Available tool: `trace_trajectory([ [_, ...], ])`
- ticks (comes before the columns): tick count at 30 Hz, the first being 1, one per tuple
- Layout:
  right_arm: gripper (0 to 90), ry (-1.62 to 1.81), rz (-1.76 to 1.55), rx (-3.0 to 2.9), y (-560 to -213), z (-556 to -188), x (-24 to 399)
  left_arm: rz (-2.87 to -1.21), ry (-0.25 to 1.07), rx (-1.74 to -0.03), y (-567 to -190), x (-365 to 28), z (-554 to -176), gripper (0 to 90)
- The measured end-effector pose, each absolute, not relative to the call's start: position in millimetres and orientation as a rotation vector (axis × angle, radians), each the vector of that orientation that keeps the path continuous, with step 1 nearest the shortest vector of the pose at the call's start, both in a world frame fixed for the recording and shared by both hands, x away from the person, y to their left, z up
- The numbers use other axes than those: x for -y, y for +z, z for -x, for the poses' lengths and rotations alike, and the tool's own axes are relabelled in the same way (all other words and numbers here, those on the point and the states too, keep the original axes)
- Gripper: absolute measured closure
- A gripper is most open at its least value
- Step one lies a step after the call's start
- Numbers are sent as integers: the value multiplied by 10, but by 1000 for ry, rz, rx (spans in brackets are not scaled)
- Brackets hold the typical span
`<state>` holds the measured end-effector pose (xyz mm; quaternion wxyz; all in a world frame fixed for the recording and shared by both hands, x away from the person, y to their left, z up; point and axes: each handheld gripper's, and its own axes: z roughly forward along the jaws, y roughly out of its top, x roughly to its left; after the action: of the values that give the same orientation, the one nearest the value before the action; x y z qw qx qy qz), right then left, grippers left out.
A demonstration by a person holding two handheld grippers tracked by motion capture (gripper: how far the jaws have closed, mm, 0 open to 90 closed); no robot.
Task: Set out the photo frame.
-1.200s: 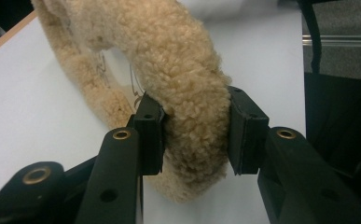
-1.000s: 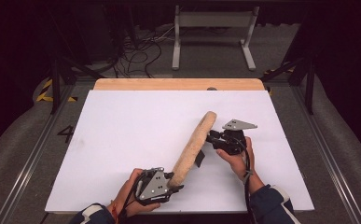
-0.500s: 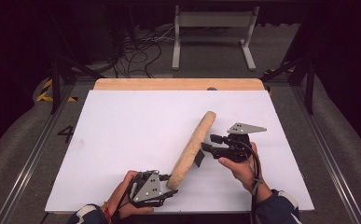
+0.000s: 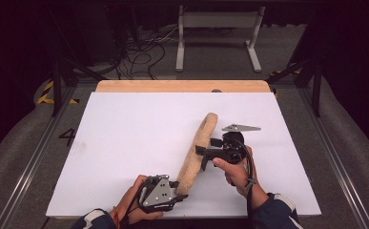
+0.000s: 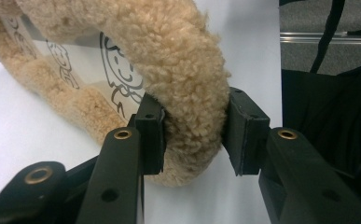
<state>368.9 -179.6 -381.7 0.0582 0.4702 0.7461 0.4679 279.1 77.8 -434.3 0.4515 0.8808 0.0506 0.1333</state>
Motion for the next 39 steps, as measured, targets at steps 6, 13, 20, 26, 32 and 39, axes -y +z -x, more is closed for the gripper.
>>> trace_trajectory([
  [6,238,1323,-1505,-2338,-3875,-3818,1646,-2173,336,-115,-4352,-686,-2763,624],
  [13,263,1286,-1573,-2396,-3891,-3903,1616,-2190,226,-101,-4360,-757,-2807,502],
  [20,334,1246,-1568,-2483,-3840,-3964,1623,-2215,220,-219,-4361,-1314,-2887,309],
  [26,403,1210,-1514,-2506,-3787,-3981,1593,-2196,249,-345,-4404,-1731,-2910,261],
  [32,483,1193,-1479,-2519,-3743,-3997,1596,-2151,369,-547,-4456,-2122,-2976,179],
  [39,454,1150,-1427,-2544,-3733,-4024,1554,-2127,471,-745,-4530,-2346,-3101,145],
])
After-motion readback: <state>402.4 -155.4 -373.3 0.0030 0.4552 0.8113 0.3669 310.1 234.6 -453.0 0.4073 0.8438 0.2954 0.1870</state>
